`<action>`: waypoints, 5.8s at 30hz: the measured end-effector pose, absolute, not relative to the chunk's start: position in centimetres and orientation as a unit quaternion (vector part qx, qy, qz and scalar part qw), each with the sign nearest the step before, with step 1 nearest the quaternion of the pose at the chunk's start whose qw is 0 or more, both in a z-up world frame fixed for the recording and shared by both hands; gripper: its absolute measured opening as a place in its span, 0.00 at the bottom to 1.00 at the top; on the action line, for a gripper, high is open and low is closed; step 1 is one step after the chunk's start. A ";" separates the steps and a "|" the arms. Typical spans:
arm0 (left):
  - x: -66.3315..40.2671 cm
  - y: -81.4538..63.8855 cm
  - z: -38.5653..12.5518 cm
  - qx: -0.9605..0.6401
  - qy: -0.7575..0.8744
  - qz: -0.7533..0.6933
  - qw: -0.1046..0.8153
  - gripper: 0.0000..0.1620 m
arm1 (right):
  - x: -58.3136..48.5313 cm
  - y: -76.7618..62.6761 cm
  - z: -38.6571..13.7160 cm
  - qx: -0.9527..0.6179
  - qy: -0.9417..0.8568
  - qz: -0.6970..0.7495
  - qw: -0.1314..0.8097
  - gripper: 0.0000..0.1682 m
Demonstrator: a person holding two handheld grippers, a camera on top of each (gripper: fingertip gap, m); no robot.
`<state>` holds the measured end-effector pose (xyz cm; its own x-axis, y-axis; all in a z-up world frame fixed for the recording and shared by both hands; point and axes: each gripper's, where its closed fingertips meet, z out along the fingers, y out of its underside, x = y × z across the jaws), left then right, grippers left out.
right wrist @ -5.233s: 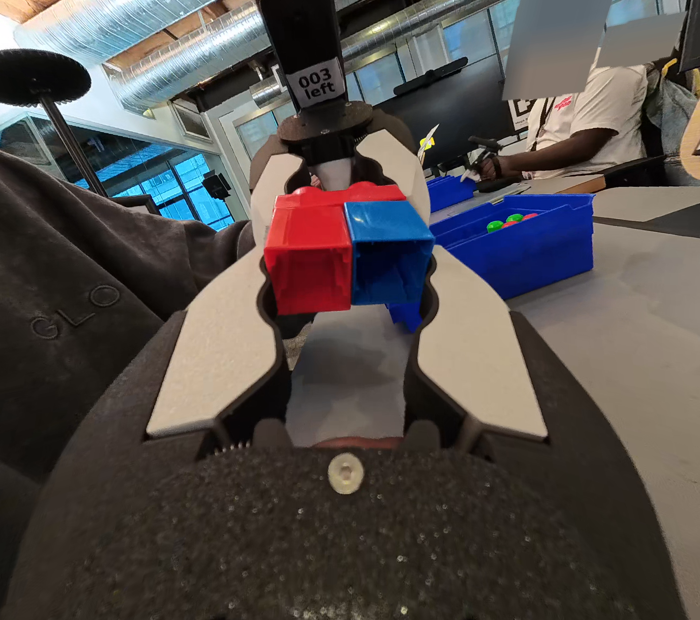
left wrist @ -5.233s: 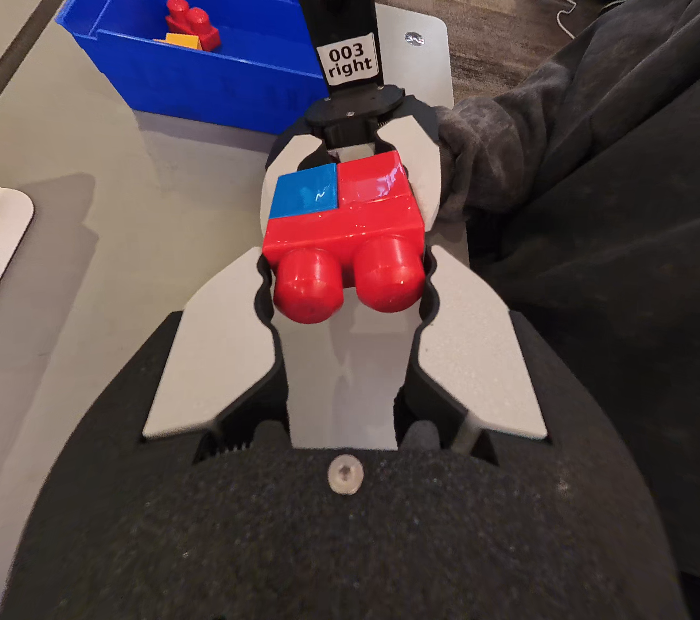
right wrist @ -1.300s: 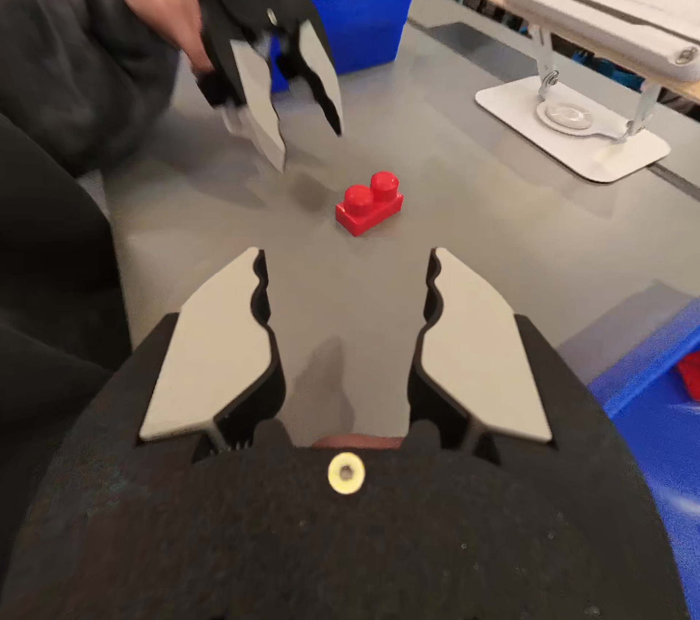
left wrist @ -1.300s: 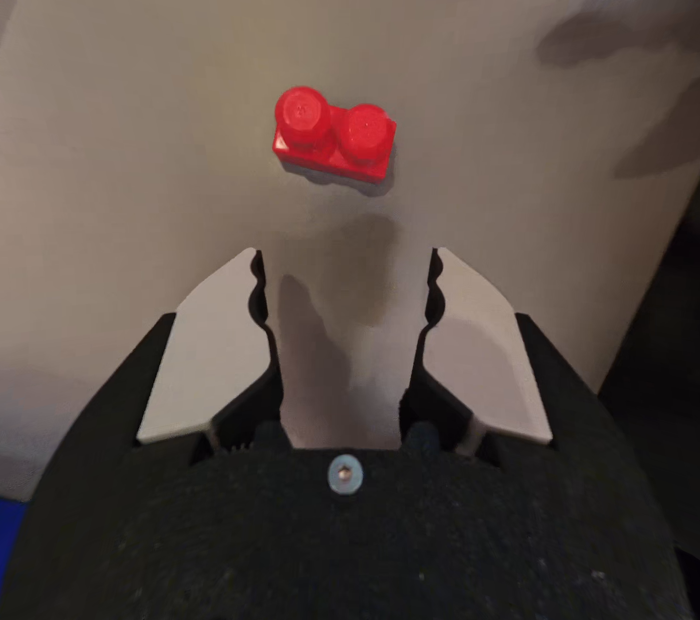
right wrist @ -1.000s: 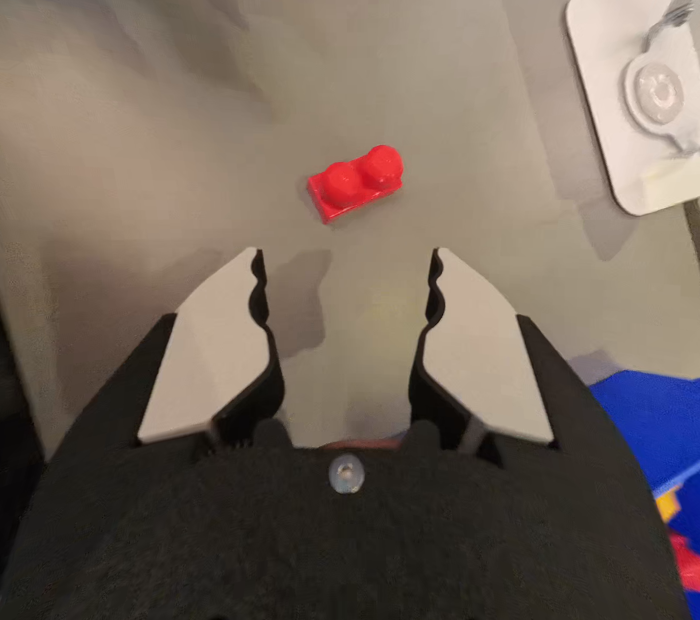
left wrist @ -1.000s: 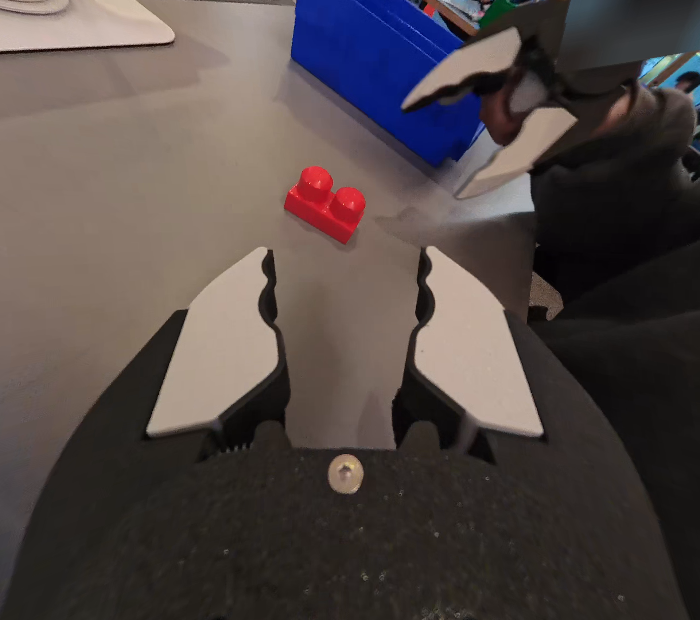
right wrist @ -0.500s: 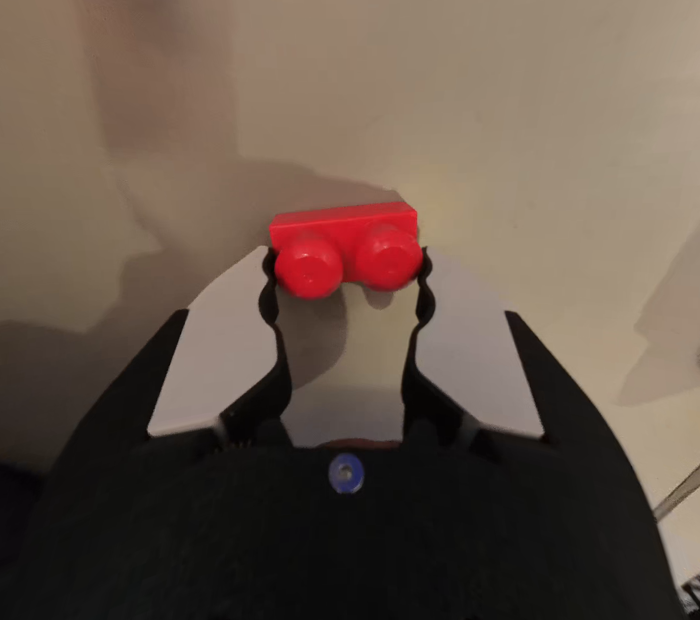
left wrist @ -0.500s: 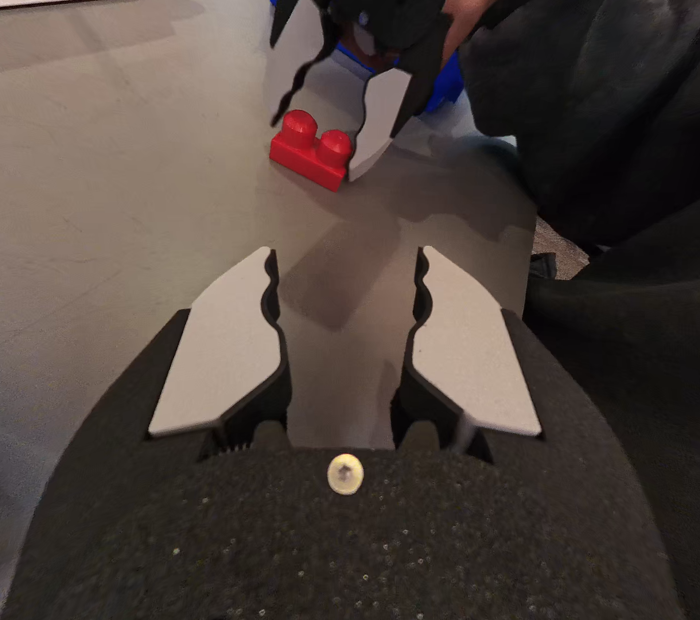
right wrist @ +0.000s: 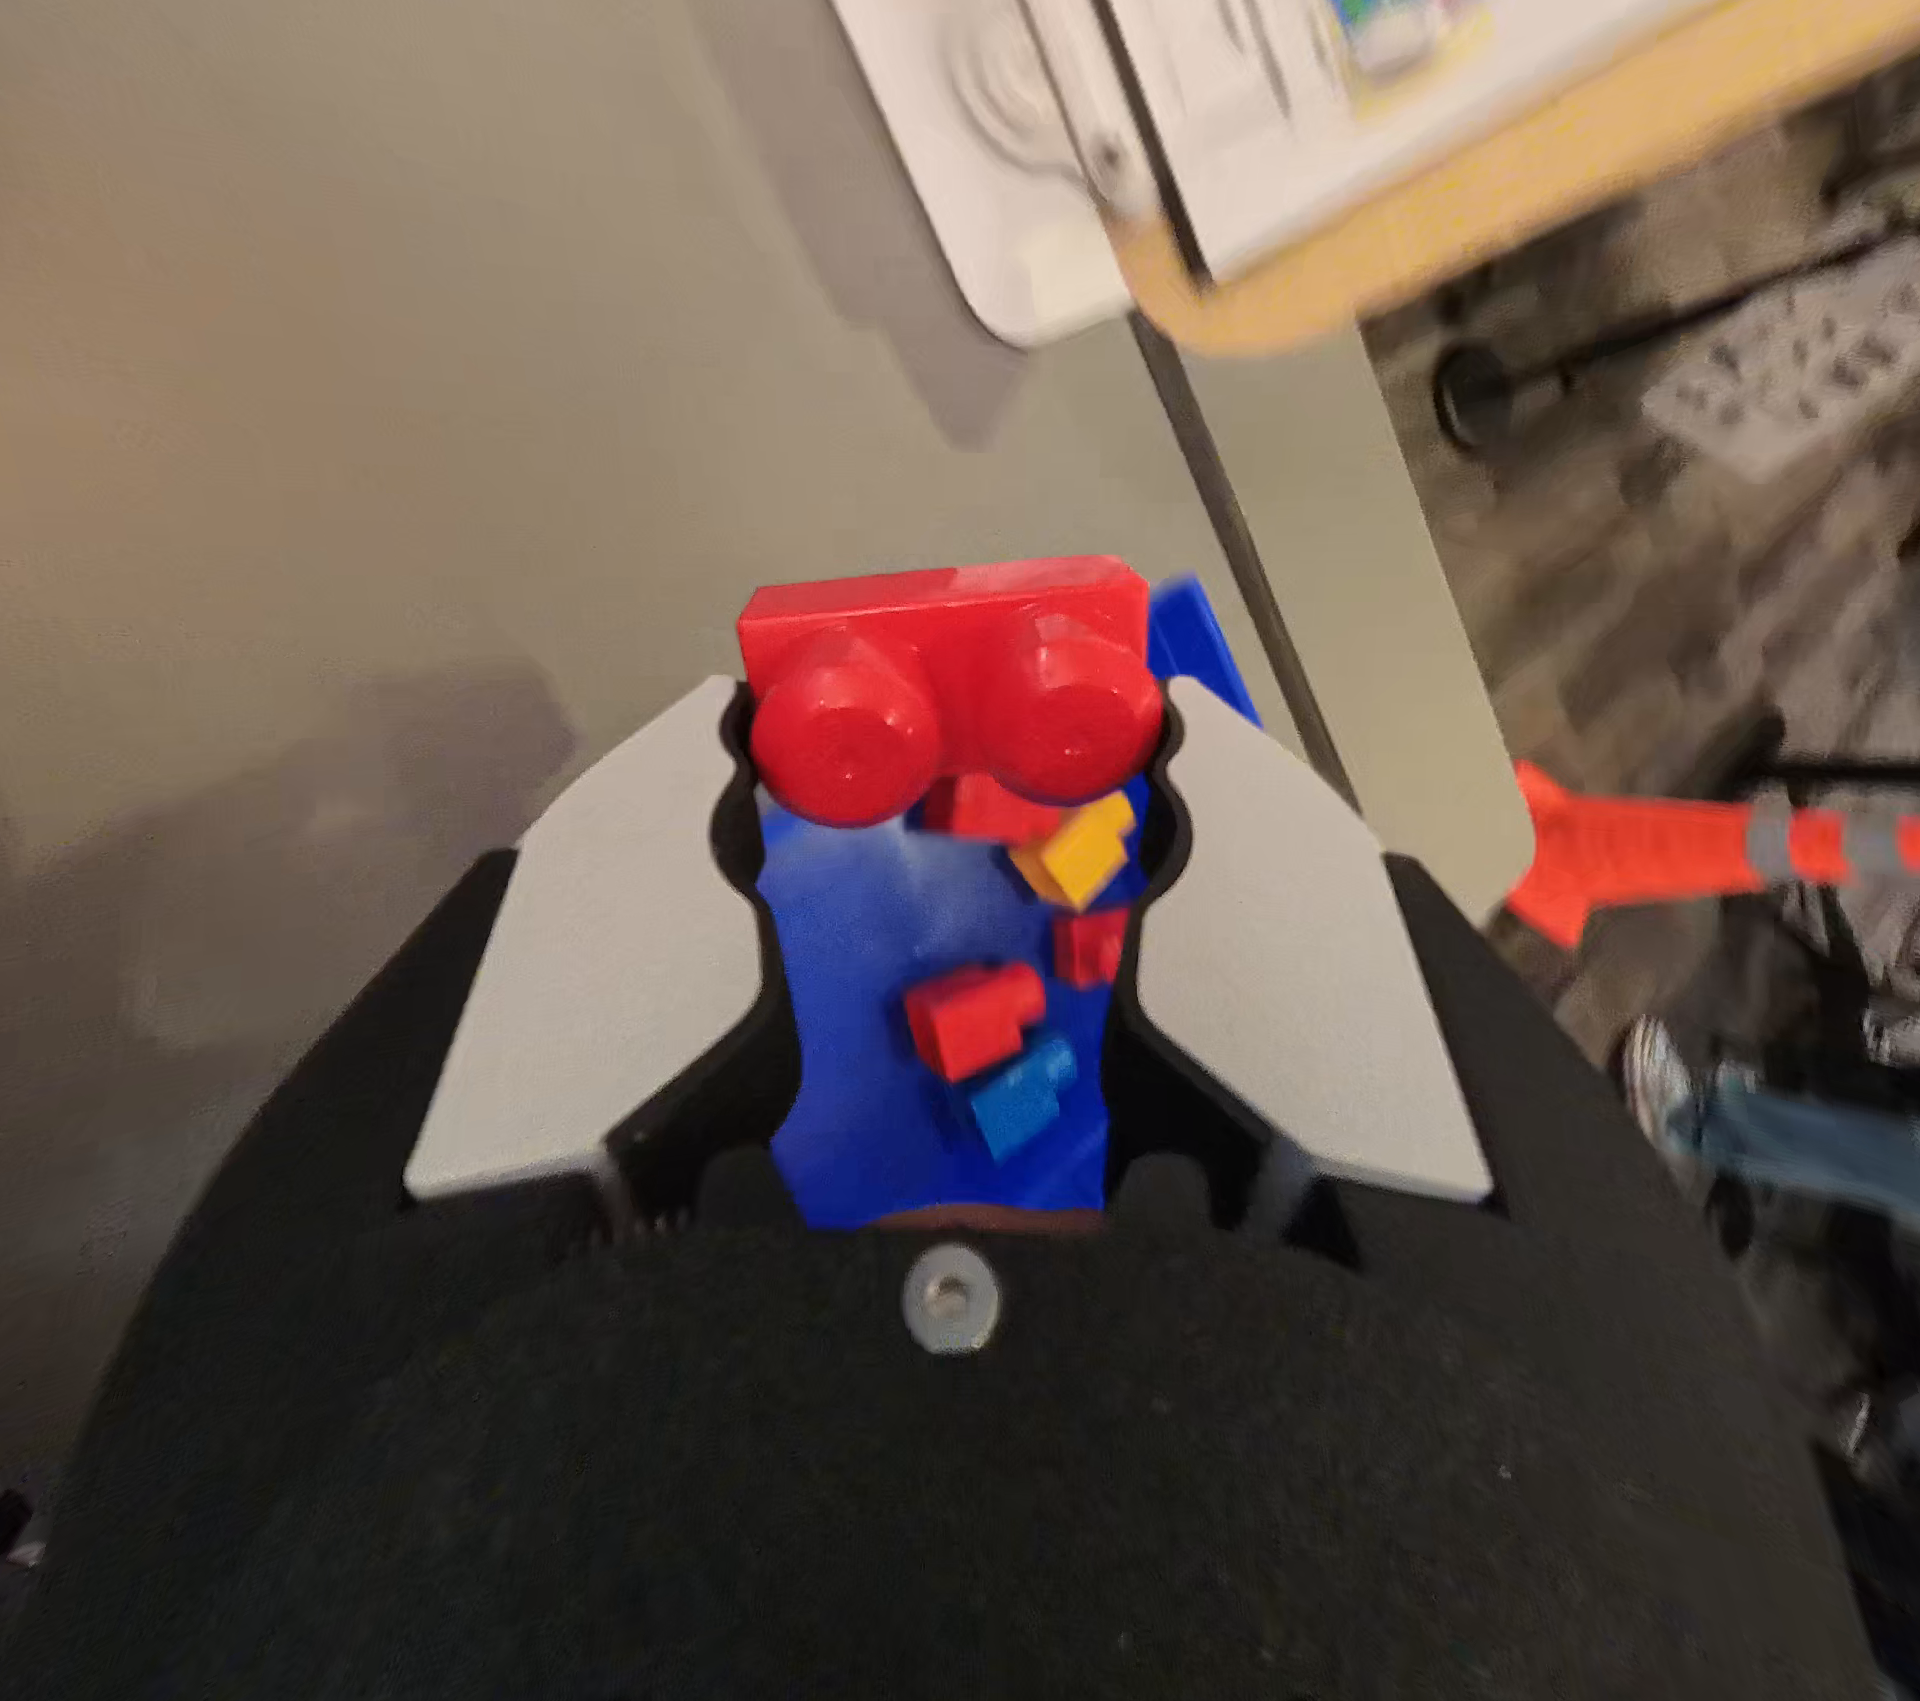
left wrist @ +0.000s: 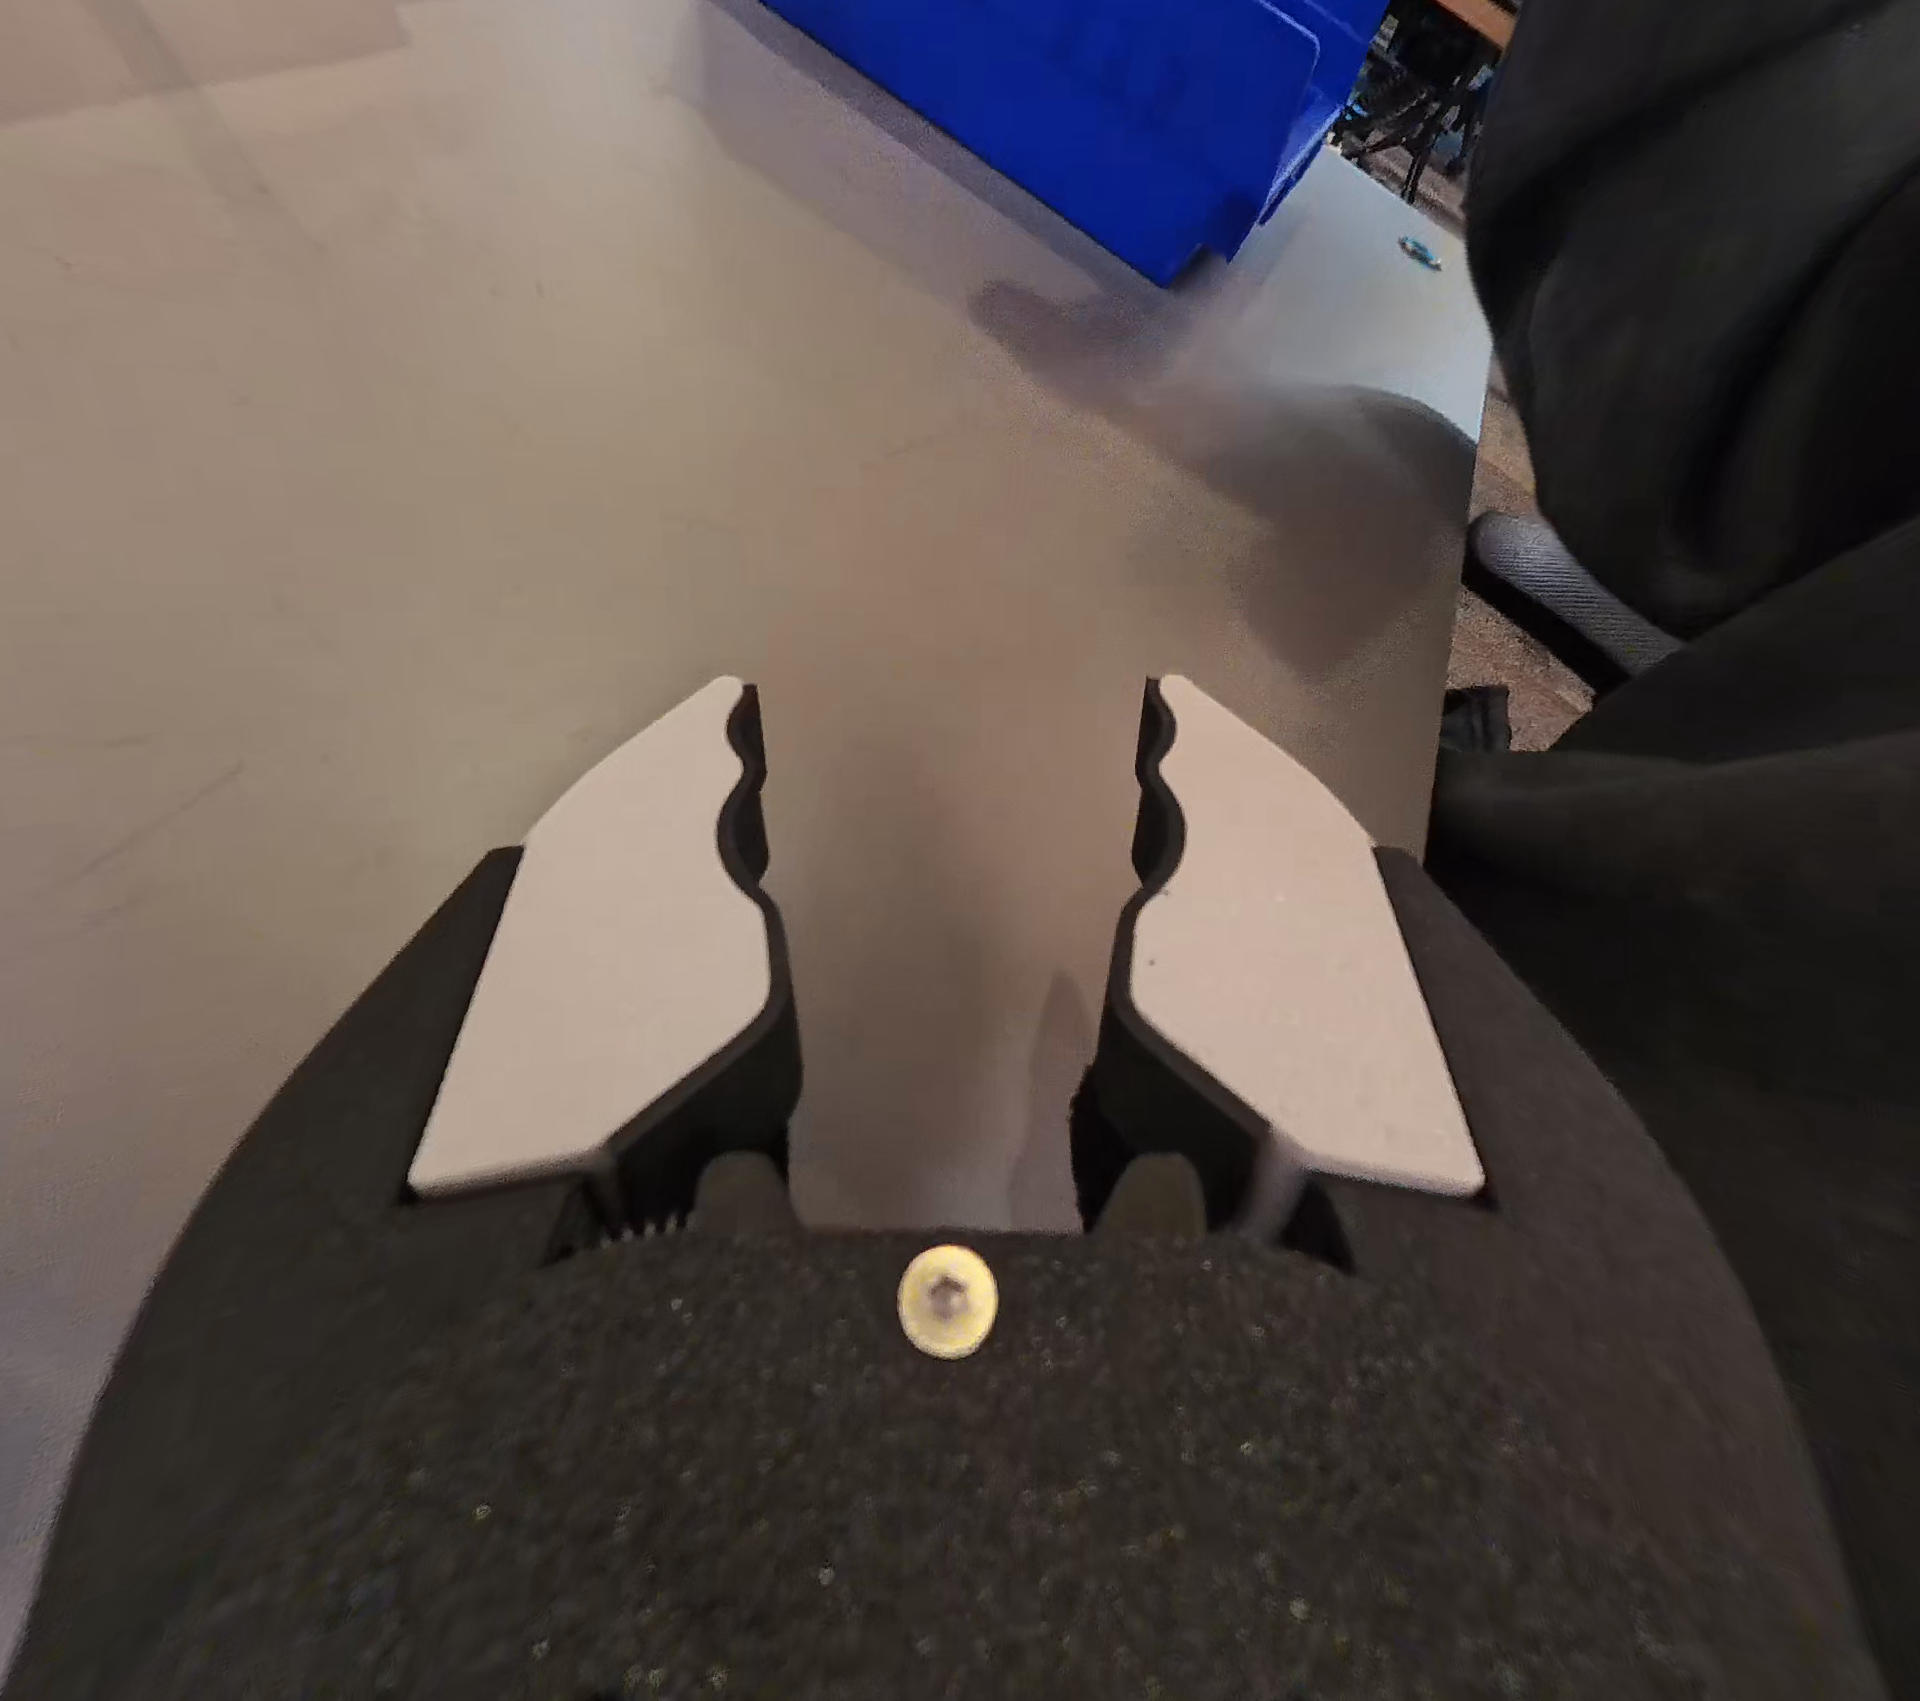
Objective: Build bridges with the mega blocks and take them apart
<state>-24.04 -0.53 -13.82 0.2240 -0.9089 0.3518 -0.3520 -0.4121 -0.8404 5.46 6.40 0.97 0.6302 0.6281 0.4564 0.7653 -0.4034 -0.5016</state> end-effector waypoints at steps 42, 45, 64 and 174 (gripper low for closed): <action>-22.4 -1.4 -15.4 -0.743 0.452 -0.401 0.287 0.44 | -16.1 -2.2 -13.1 -0.771 -0.269 0.414 0.403 0.41; -22.2 -1.6 -15.5 -0.748 0.458 -0.391 0.280 0.44 | -16.1 -1.8 -13.4 -0.766 -0.265 0.413 0.415 0.40; -40.0 11.7 -7.4 -0.778 0.572 0.010 0.259 0.46 | -15.4 -3.2 -12.4 -0.733 -0.280 0.448 0.428 0.32; -19.1 2.9 -10.4 -0.705 0.366 -0.460 0.397 0.47 | 15.3 -1.6 -8.1 -0.966 0.024 -0.025 0.255 0.47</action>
